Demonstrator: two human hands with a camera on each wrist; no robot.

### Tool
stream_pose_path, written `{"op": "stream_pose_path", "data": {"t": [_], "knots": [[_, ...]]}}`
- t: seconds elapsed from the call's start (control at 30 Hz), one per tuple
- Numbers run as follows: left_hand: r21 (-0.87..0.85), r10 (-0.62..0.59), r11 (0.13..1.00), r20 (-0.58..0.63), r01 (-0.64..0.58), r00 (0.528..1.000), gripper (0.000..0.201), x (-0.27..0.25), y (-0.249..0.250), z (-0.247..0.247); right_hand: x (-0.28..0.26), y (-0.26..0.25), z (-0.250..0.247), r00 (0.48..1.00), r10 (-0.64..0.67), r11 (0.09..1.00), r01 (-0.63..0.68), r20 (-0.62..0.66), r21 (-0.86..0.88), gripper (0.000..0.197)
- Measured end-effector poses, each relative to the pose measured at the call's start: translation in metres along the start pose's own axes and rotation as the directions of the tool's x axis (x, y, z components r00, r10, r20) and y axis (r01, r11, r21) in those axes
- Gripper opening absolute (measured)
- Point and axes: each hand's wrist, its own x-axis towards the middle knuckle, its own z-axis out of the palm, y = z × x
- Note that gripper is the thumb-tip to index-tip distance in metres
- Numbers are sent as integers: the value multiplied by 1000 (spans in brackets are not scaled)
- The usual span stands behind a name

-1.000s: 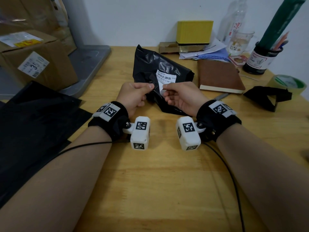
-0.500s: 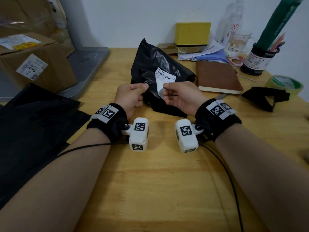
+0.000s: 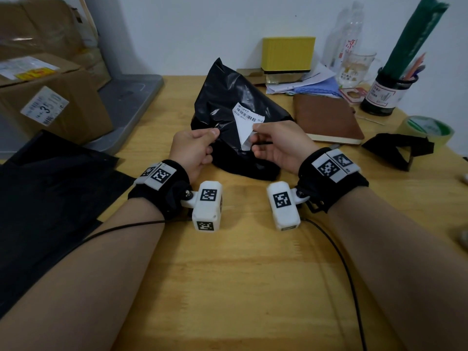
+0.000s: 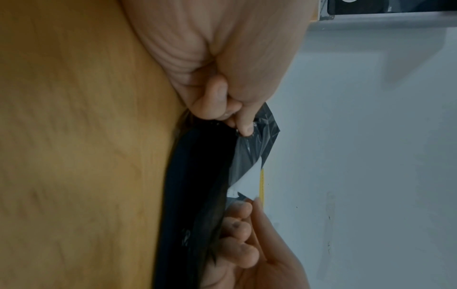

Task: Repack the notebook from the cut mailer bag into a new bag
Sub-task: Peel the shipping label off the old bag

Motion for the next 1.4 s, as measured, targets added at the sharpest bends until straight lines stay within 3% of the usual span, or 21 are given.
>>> {"op": "stream_pose_path", "data": {"t": [0.5,0.83,1.0,1.4], "knots": [[-12,-11,1000,7,11,1000,12,1,0,-1,-2,-6,-8,999,19,999,-18,-29,42,15],[-8,-5,1000,3,5,1000,21,0,1,-1,-4,-12,-12,998,17,998,-14,-59,53,8],[-2,-12,1000,17,12,1000,10,-1,2,-1,0,-13,-18,997,18,998,-13,-76,67,13],[2,-16,1000,9,16,1000,6,-2,3,1,3,-15,-22,991,32,999,-27,-132,42,9]]}}
